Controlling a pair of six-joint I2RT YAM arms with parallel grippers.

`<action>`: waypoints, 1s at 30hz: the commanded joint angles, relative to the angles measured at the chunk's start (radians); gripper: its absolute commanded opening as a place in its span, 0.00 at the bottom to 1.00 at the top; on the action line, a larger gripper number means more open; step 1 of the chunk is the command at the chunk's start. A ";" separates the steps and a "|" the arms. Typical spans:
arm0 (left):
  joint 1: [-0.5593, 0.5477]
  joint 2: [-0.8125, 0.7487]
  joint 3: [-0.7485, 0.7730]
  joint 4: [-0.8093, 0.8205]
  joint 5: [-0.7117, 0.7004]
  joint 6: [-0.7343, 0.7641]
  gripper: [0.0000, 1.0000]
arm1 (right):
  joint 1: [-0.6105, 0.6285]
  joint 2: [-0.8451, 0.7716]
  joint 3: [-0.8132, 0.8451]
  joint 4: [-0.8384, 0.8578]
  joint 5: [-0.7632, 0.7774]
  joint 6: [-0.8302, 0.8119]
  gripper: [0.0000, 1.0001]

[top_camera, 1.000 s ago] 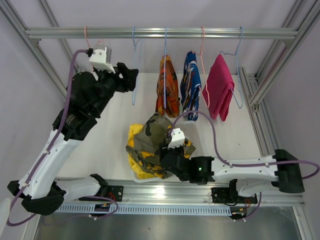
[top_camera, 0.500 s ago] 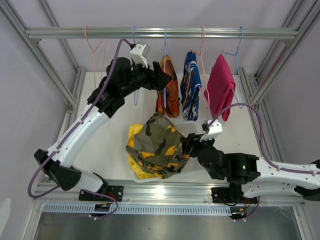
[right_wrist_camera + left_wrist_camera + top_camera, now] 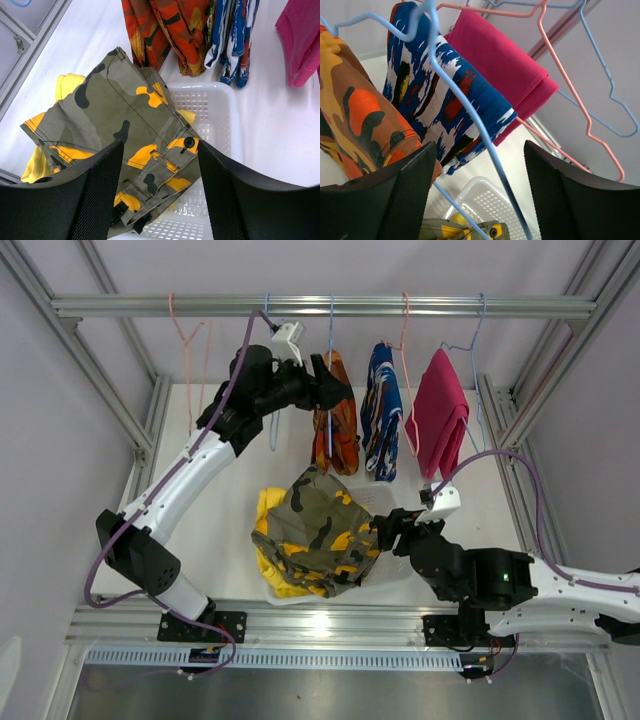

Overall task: Remove the trousers from the hanger
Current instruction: Pick up the hanger from the clothesline.

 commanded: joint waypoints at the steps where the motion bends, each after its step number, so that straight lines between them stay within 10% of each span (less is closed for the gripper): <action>1: 0.027 -0.001 0.032 0.096 0.093 -0.064 0.73 | -0.002 -0.019 -0.009 0.011 0.024 -0.013 0.66; 30: 0.038 -0.010 -0.118 0.326 0.312 -0.240 0.10 | -0.032 -0.048 -0.081 0.026 -0.023 0.056 0.66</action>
